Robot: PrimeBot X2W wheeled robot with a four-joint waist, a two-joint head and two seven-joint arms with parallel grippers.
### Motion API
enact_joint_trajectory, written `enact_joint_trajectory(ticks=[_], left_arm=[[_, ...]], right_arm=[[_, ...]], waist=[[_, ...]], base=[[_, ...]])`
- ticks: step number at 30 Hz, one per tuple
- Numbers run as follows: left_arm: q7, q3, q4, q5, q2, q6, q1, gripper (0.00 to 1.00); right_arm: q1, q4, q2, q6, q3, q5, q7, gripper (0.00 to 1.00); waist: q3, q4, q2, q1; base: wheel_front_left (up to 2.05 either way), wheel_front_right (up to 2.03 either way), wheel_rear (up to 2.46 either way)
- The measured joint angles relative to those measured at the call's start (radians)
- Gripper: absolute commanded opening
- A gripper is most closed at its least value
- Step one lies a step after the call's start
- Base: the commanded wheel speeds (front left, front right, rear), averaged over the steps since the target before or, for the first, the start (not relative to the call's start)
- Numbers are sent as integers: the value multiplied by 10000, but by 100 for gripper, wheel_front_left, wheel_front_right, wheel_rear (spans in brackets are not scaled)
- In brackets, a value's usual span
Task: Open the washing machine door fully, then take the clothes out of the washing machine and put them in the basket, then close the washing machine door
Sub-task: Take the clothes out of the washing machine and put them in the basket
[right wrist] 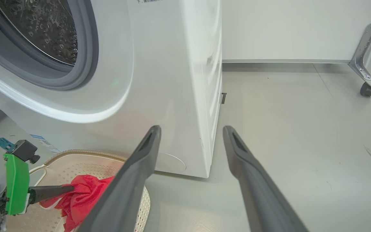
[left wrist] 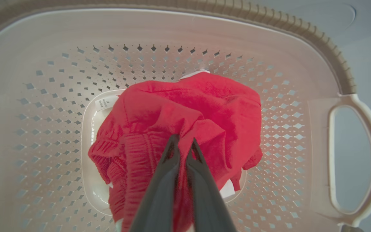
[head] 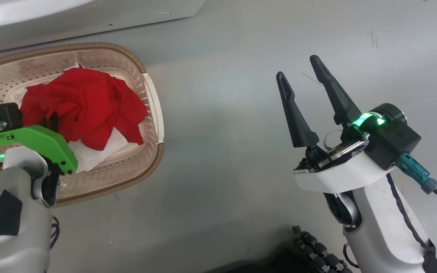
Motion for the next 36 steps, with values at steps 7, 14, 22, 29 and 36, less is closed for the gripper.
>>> enact_joint_trajectory(ticks=[7,14,22,29,36], left_arm=[[63,184,761,-244,-8,-12,-434,0],[-339,165,1239,-244,-90,-88,-765,56],[-1294,186,1574,-232,-161,-176,-763,100],[-2382,115,1622,-142,-431,-263,-727,100],[-3561,35,1524,-142,-742,-278,-191,100]], right_arm=[[-29,96,0,0,4,56,0,100],[-68,221,0,0,-115,46,0,100],[-204,430,-2,0,-184,23,0,100],[-186,669,-2,0,-441,-63,0,100],[-4,957,-8,0,-675,-161,0,100]], waist=[[56,-70,0,0],[-45,-7,0,0],[-443,184,0,0],[-968,414,0,0],[-1715,792,-1,0]], base=[[0,0,0],[0,0,0],[0,0,0],[0,0,0],[0,0,0]])
